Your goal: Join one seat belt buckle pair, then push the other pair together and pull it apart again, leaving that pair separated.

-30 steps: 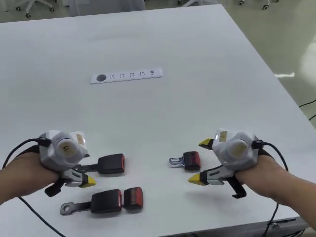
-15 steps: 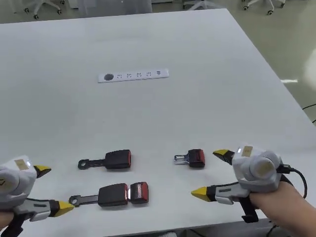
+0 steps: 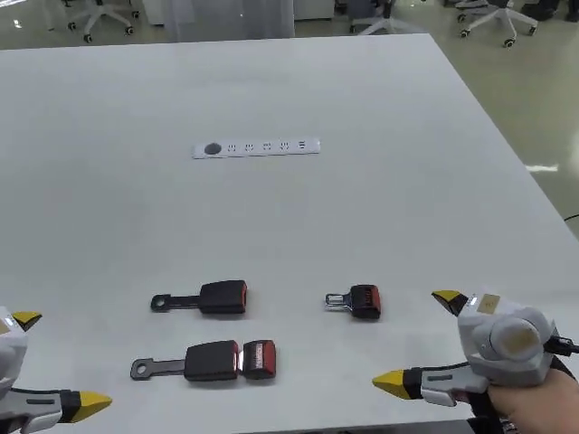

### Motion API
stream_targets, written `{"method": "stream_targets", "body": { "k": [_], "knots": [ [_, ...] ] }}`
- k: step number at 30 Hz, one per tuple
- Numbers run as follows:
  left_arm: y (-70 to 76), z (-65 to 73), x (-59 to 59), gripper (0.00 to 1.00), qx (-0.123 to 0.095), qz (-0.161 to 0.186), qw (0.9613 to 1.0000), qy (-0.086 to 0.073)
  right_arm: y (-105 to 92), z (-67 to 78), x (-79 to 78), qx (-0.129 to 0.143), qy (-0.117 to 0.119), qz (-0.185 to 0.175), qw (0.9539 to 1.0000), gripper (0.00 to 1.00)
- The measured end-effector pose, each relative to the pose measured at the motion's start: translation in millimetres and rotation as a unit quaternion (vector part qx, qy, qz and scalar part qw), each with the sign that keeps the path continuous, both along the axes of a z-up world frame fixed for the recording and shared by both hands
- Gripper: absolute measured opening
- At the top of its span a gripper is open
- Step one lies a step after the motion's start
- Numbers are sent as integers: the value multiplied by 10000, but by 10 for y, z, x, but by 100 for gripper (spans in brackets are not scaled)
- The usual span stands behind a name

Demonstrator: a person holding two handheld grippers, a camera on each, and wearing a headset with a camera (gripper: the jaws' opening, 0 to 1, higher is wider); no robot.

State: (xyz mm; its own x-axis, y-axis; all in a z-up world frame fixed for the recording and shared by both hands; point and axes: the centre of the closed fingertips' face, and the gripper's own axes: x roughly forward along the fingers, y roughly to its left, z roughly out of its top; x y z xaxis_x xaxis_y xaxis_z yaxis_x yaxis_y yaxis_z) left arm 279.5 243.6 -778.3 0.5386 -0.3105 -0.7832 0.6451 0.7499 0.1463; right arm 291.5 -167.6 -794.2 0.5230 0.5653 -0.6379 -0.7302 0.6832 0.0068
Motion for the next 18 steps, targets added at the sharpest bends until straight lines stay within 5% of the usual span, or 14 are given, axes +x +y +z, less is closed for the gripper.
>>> {"method": "stream_targets", "body": {
  "k": [7, 13, 18],
  "knots": [
    [-59, 9, -21, 100, -58, -59, 10000, -9, 26, -105, -57, 356, 214, -241, 9988, 100],
    [-47, 81, 6, 100, -123, -42, 9997, -197, 22, -55, -120, 392, 147, -338, 9985, 100],
    [-33, 59, -27, 100, -111, -18, 9998, -185, -16, 15, -116, 437, -1, -431, 9981, 100]
  ]
}}
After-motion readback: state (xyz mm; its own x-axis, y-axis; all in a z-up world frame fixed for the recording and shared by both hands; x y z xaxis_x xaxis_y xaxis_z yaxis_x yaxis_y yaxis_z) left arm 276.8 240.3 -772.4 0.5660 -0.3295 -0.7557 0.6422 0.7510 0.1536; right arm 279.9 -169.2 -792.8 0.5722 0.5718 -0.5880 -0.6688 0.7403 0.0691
